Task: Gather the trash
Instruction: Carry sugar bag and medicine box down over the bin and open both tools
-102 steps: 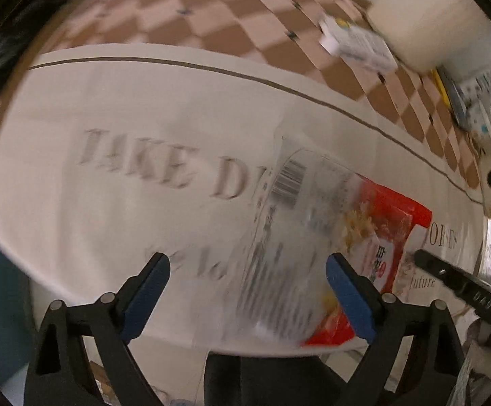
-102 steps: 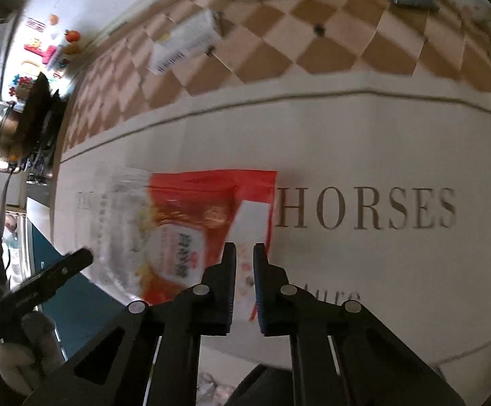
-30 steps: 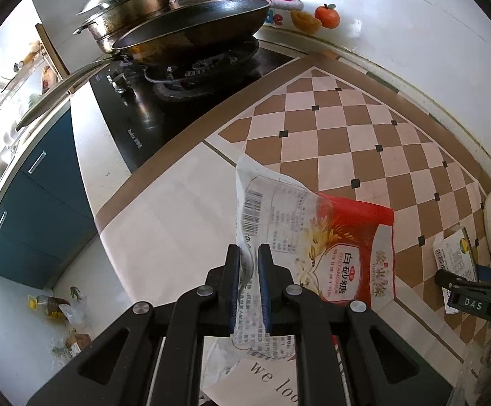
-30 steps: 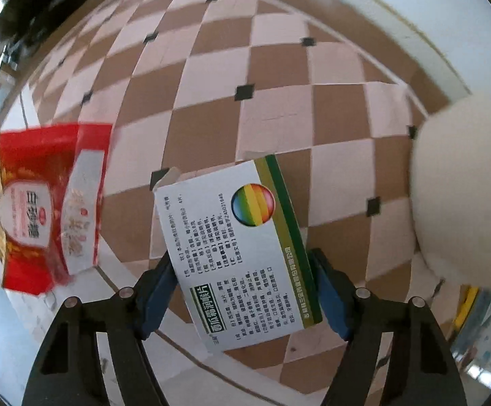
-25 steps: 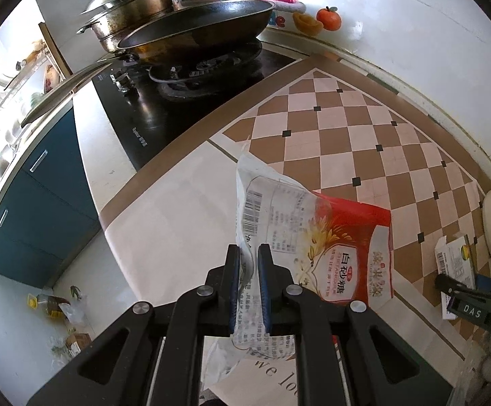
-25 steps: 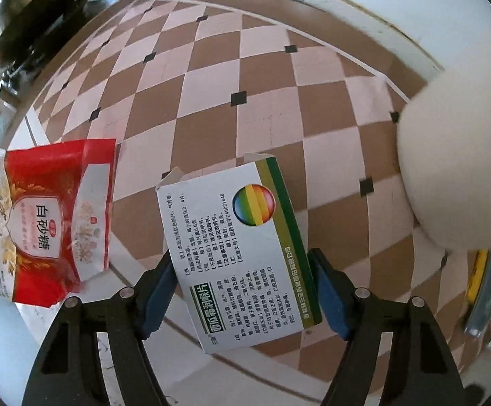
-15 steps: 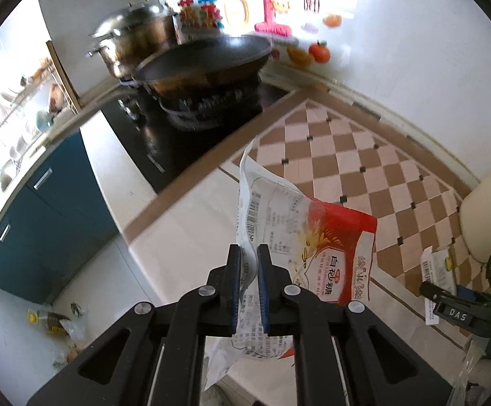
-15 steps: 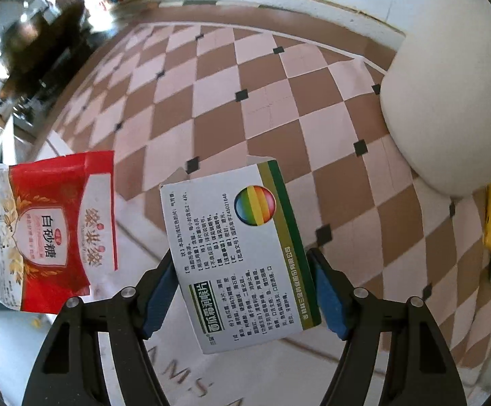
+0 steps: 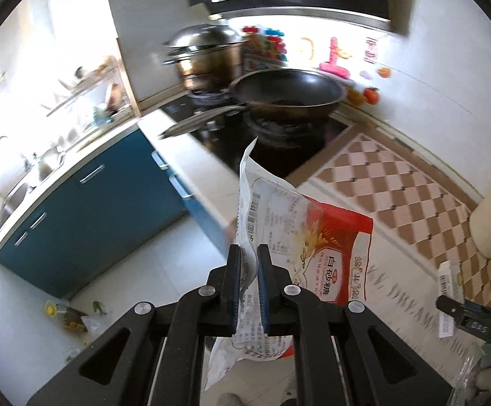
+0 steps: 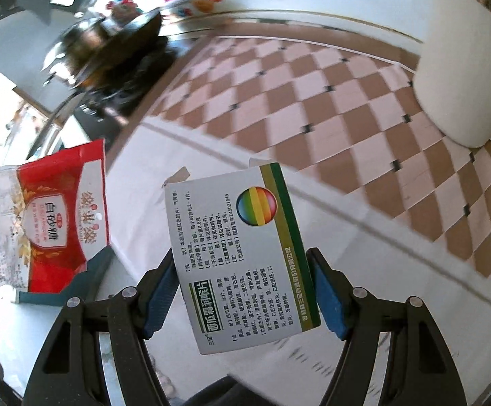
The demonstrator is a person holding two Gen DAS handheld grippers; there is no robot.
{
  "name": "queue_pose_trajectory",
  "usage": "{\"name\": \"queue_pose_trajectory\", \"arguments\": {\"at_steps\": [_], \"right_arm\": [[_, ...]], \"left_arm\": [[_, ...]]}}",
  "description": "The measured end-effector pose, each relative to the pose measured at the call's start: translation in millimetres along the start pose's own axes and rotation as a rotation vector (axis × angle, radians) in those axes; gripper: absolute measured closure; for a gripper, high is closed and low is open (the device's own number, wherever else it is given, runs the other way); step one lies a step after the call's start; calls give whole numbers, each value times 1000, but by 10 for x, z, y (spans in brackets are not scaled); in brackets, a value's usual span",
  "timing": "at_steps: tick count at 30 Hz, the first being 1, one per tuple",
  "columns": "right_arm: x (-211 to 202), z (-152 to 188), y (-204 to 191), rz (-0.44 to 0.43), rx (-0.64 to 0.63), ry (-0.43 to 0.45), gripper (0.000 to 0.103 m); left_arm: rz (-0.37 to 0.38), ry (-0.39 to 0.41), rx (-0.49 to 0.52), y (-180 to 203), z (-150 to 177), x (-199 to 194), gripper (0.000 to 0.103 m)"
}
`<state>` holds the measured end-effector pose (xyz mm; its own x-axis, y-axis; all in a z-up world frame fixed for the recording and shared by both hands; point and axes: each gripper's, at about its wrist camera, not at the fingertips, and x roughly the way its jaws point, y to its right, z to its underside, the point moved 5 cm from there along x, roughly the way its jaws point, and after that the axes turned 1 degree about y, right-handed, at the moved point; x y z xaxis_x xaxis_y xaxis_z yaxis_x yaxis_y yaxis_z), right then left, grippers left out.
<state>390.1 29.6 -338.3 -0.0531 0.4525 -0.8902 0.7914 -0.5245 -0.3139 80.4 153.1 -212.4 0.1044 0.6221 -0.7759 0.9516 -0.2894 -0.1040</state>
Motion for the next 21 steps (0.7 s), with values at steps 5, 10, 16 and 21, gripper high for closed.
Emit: {"name": "queue_pose_trajectory", "arguments": {"at_steps": [5, 10, 16, 21], "right_arm": [[-110, 430, -614, -45, -36, -1, 29], [-34, 1010, -1332, -70, -83, -39, 29], [421, 1729, -1983, -52, -120, -133, 29], [1179, 2211, -2318, -27, -151, -235, 29]], "left_arm": [[-37, -22, -34, -701, 389, -80, 96], [-62, -88, -58, -1384, 845, 26, 96], [-82, -229, -90, -1935, 1470, 619, 96], [-91, -355, -134, -2129, 2029, 1402, 96]]}}
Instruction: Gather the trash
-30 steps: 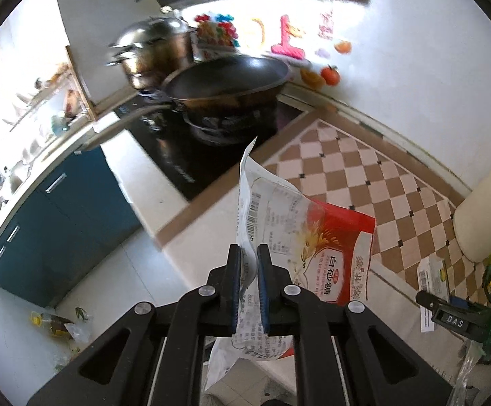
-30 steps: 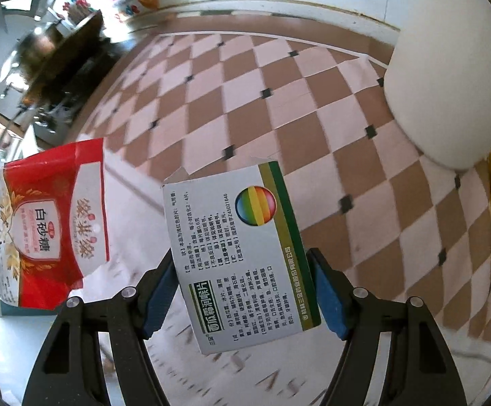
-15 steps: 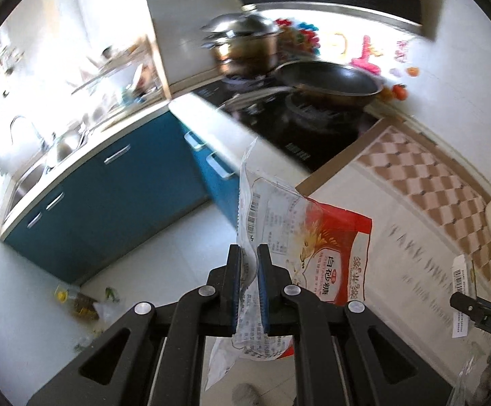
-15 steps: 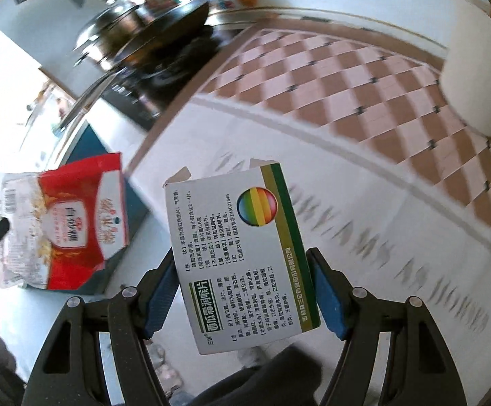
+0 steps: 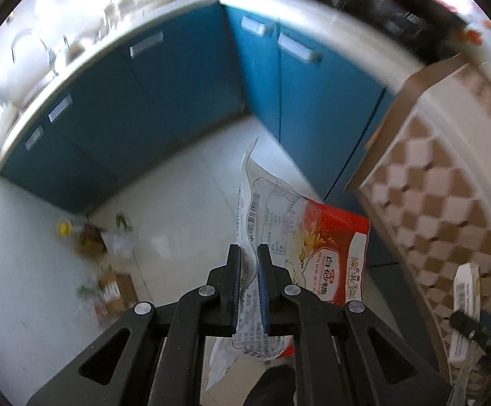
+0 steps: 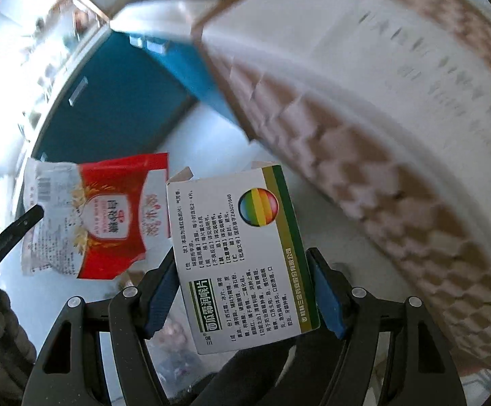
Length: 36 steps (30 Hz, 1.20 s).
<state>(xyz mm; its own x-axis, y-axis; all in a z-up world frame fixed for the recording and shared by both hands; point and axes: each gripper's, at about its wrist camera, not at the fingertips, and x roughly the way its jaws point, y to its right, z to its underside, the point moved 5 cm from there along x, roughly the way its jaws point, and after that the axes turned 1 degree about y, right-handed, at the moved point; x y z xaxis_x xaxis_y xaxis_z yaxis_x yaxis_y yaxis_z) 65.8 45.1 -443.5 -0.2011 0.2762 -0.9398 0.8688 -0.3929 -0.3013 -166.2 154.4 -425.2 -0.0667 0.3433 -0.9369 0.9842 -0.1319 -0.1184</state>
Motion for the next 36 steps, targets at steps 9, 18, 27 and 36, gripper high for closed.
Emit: {"name": "queue_pose_trajectory", "arguments": {"at_steps": [9, 18, 27, 36], "right_arm": [[1973, 164, -76, 41, -29, -139, 29], [3944, 109, 408, 49, 0, -223, 29], [4979, -88, 595, 3, 5, -269, 28], [4762, -162, 464, 41, -38, -233, 1]], "left_arm": [[20, -208, -66, 197, 361, 2237, 96], [95, -365, -88, 504, 734, 4006, 93], [116, -368, -53, 590, 824, 4307, 39], [53, -292, -16, 361, 698, 3716, 4]]}}
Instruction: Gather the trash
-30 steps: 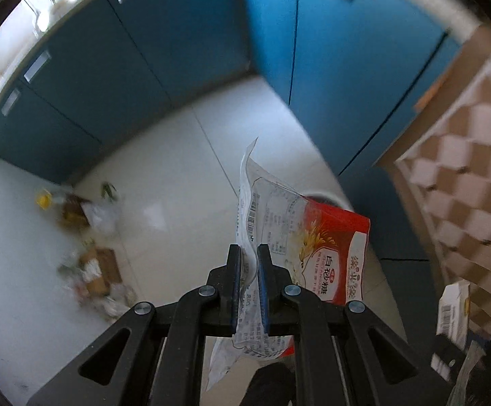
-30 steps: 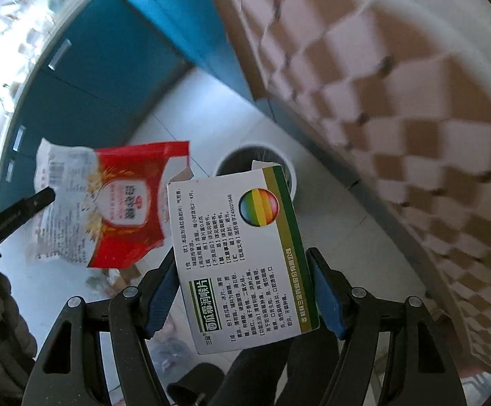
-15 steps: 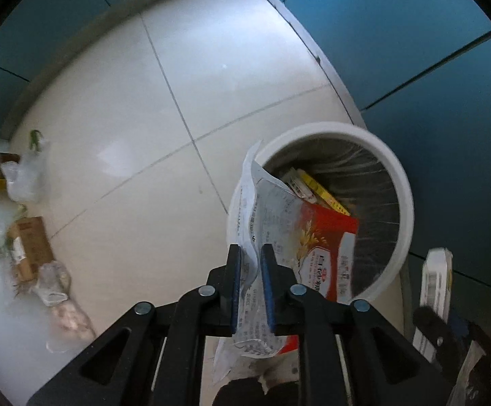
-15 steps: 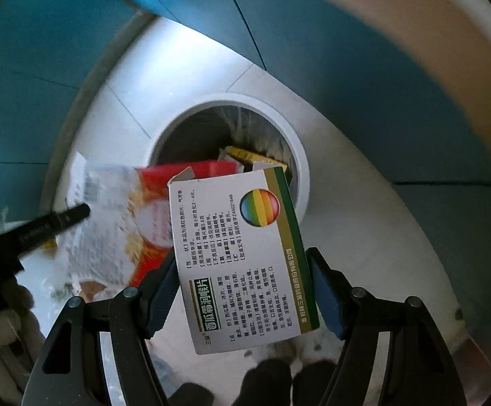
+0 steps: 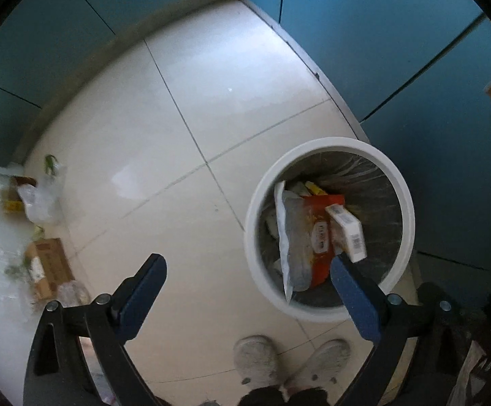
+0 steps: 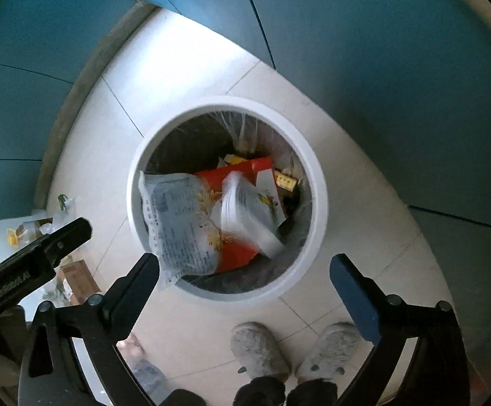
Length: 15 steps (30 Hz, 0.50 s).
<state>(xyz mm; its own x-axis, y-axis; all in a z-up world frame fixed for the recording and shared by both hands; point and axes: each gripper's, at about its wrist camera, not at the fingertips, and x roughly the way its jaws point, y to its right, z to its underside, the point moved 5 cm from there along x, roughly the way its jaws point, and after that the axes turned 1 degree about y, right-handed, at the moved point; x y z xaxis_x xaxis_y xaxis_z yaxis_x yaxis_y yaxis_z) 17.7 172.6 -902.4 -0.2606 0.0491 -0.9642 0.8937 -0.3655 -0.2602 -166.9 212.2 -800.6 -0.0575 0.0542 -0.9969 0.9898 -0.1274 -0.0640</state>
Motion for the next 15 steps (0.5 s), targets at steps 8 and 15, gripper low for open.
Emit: {"name": "queue_pose_trajectory", "arguments": {"at_steps": [8, 15], "right_arm": [[-1190, 235, -177, 133, -115, 105, 0], [-2628, 624, -373, 148, -151, 179, 0]], "left_arm": [[-46, 63, 18, -157, 249, -1124, 4], [-15, 116, 15, -139, 595, -2299, 4]]}}
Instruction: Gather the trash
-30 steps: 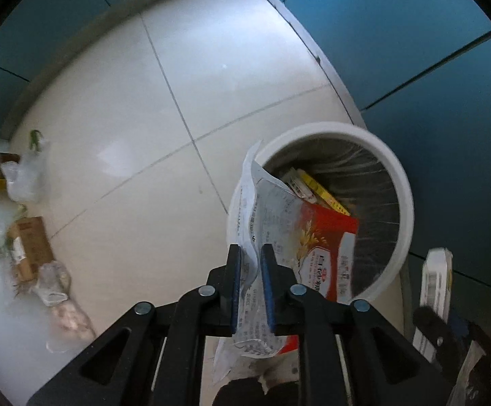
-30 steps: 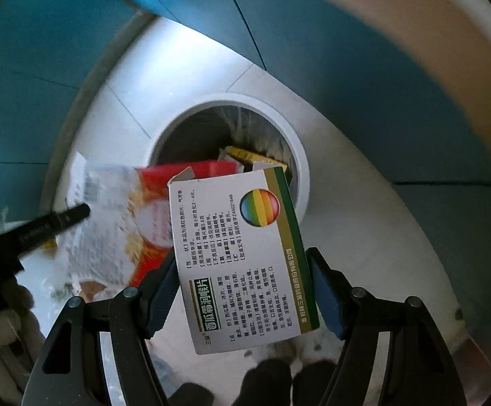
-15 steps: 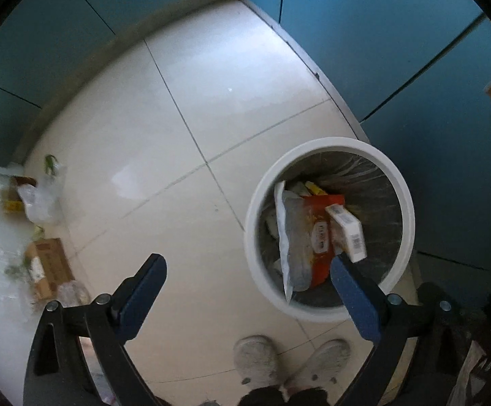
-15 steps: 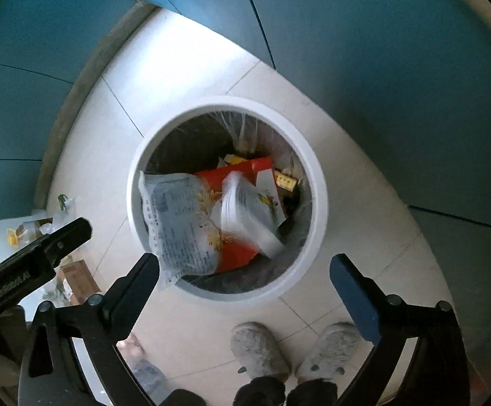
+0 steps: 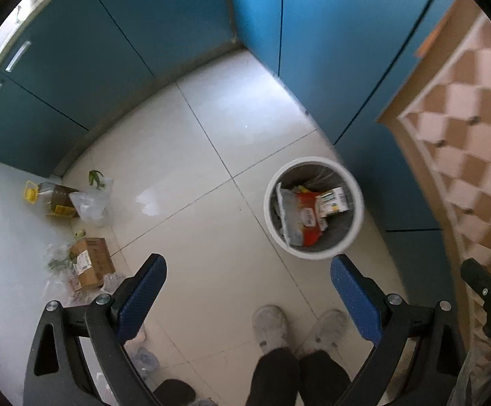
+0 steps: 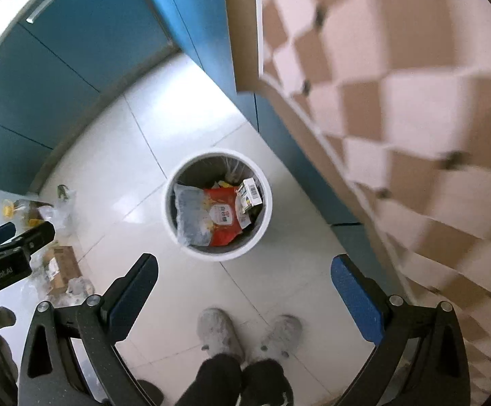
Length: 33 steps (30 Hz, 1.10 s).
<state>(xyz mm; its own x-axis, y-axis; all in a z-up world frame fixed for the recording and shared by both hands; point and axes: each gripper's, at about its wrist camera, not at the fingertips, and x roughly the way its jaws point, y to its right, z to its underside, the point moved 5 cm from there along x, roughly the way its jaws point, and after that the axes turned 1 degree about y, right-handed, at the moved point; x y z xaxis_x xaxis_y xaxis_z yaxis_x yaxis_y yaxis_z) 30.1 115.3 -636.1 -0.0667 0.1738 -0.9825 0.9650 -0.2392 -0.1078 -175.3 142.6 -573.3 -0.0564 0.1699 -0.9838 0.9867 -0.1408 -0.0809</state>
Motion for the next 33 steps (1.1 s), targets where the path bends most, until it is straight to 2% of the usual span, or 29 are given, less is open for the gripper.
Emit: {"name": "queue_pose_trajectory", "arguments": {"at_steps": [7, 14, 20, 26, 33], "right_arm": [[-1489, 153, -31, -20, -10, 76, 0], [-2840, 395, -21, -55, -19, 150, 0], [-3875, 617, 16, -86, -34, 244, 0], [-4538, 797, 75, -130, -38, 296, 0], [-5061, 915, 62, -212, -58, 322, 0]], "left_arm": [[71, 68, -20, 129, 314, -1304, 4], [120, 159, 32, 321, 503, -2330, 4], [178, 248, 26, 351, 606, -3051, 4], [233, 325, 24, 364, 662, -3629, 4], [324, 358, 38, 386, 762, -4094, 4]]}}
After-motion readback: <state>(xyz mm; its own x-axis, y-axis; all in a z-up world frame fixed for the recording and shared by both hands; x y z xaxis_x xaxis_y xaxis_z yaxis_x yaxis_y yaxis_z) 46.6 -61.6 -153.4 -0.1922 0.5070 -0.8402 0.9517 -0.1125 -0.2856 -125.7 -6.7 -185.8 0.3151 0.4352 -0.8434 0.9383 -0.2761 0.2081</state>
